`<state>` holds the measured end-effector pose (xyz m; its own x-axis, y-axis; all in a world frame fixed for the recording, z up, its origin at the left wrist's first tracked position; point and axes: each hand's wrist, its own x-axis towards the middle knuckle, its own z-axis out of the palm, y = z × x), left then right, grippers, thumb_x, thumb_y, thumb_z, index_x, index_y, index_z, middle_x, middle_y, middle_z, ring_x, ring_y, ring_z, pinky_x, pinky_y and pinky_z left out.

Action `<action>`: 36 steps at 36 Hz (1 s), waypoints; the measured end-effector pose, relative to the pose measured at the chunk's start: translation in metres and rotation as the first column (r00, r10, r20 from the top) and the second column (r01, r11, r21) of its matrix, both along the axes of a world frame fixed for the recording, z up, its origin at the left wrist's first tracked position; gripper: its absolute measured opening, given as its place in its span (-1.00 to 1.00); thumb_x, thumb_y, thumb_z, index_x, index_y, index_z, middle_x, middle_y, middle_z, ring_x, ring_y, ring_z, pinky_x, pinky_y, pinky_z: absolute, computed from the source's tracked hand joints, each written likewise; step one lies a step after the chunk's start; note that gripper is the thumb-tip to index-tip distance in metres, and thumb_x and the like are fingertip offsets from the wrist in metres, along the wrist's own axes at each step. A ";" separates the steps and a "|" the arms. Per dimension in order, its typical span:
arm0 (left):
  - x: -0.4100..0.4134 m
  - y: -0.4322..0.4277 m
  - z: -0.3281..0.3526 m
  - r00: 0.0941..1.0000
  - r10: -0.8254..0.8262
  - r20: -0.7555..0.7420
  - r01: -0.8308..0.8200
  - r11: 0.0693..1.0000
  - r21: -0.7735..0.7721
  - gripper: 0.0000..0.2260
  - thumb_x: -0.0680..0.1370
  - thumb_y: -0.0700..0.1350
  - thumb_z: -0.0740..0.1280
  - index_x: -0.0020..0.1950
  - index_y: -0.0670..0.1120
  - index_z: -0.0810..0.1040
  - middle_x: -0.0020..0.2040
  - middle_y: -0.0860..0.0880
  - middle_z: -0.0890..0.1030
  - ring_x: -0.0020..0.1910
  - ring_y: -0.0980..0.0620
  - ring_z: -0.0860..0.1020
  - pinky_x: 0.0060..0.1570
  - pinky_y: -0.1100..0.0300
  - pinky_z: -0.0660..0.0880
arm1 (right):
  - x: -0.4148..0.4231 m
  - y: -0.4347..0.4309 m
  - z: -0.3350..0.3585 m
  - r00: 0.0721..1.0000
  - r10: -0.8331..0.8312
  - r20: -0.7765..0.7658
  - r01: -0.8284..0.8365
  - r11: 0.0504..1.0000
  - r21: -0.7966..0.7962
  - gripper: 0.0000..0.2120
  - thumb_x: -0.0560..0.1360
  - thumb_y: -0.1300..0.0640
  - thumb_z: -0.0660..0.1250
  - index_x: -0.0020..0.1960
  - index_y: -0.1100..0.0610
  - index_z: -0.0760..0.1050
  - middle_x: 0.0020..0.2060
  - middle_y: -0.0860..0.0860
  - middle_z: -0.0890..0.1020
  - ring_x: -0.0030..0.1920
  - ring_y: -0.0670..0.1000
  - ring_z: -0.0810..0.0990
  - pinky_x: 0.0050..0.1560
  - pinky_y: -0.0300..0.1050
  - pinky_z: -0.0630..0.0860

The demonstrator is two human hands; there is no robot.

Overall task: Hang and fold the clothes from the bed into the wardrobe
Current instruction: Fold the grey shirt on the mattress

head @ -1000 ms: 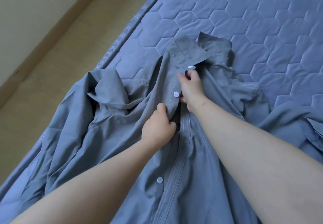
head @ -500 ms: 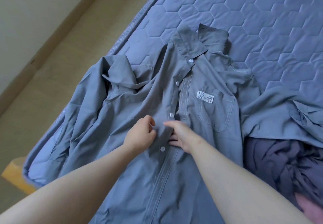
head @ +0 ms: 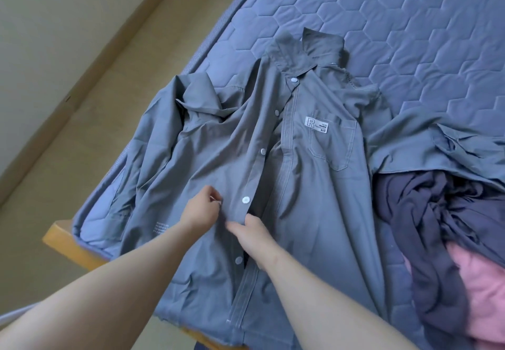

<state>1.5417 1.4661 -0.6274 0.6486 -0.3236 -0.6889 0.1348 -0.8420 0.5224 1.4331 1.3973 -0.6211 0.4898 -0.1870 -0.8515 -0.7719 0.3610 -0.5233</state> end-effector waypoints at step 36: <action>-0.031 -0.050 0.004 0.214 -0.722 0.658 0.764 0.543 0.348 -0.89 0.29 -0.09 0.37 -0.25 -0.05 0.65 -0.15 -0.11 0.55 -0.21 -0.17 0.56 -0.29 0.10 0.44 | -0.105 0.061 -0.001 0.987 0.033 -0.159 0.006 0.971 0.241 -0.67 0.51 0.18 0.25 0.27 0.14 0.42 0.15 0.04 0.57 0.14 0.05 0.55 0.04 -0.14 0.54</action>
<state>1.5109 1.4157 -0.6231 0.3106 -0.9392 -0.1462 -0.9325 -0.3309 0.1447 1.3284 1.4580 -0.6219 0.3441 0.0380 -0.9382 -0.8442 0.4498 -0.2915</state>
